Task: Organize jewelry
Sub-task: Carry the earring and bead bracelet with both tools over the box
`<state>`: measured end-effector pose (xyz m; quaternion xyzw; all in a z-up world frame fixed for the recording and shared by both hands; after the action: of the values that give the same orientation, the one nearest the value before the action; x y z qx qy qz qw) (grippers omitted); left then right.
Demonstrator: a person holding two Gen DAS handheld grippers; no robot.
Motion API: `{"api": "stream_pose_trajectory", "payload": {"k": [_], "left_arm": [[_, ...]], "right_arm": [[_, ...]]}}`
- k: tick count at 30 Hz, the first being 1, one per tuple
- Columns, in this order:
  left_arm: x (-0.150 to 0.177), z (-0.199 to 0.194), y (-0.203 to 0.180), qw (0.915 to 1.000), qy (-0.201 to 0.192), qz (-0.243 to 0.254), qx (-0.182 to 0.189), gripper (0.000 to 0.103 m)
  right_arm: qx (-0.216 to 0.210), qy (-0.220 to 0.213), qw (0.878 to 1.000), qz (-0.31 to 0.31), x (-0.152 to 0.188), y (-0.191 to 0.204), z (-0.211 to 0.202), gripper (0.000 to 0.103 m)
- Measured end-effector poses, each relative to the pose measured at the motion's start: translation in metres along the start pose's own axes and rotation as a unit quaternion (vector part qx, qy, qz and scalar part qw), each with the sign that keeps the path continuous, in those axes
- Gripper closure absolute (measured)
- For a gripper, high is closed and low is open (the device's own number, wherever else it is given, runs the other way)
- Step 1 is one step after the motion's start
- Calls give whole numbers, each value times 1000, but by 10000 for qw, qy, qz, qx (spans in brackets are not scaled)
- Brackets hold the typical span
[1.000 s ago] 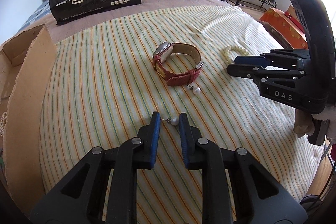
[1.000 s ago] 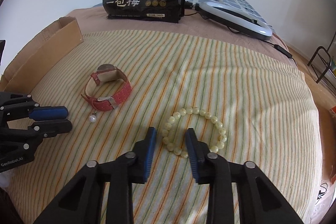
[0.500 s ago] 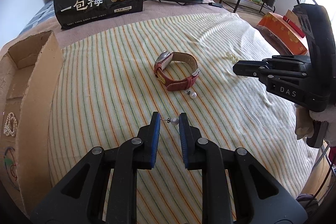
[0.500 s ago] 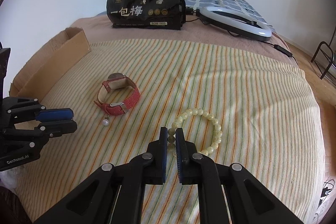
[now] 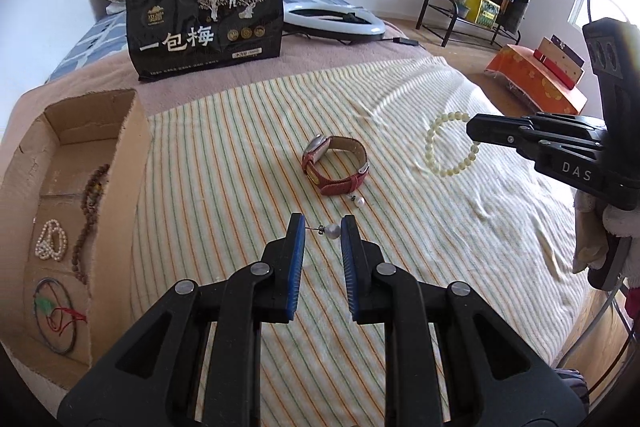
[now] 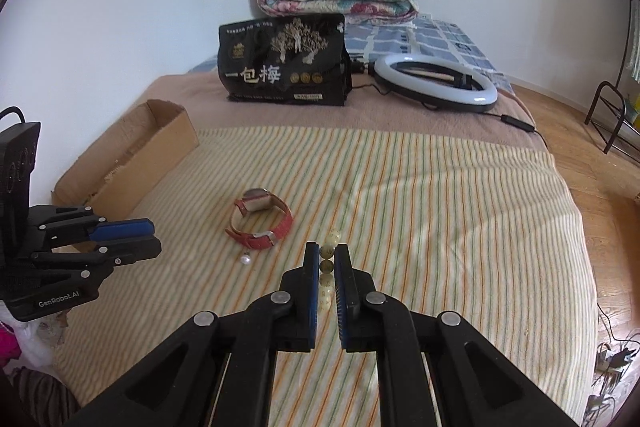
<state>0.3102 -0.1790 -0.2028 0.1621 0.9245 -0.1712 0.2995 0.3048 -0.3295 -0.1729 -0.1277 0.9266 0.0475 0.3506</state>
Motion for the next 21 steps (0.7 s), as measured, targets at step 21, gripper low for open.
{"api": "stream_pose_trajectory", "payload": {"k": [21], "left_arm": [[-8,-74,45,9982,-506,-275,-186,86]], "right_arm": [[-47,-461,9984,-318,-47,63,-50,98]]}}
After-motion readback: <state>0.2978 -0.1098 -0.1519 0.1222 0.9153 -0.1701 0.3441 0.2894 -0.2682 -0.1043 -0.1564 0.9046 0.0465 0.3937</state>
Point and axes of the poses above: each gripper's, at about its wrist camera, not at the fingertips, and z roughly the way its jaws point, y to its left, x to its underside, the point moved 8 cm from there along z, roughly the way its jaws point, and after that the axes turned 7 degrees about -z, right-handed, at the moved point
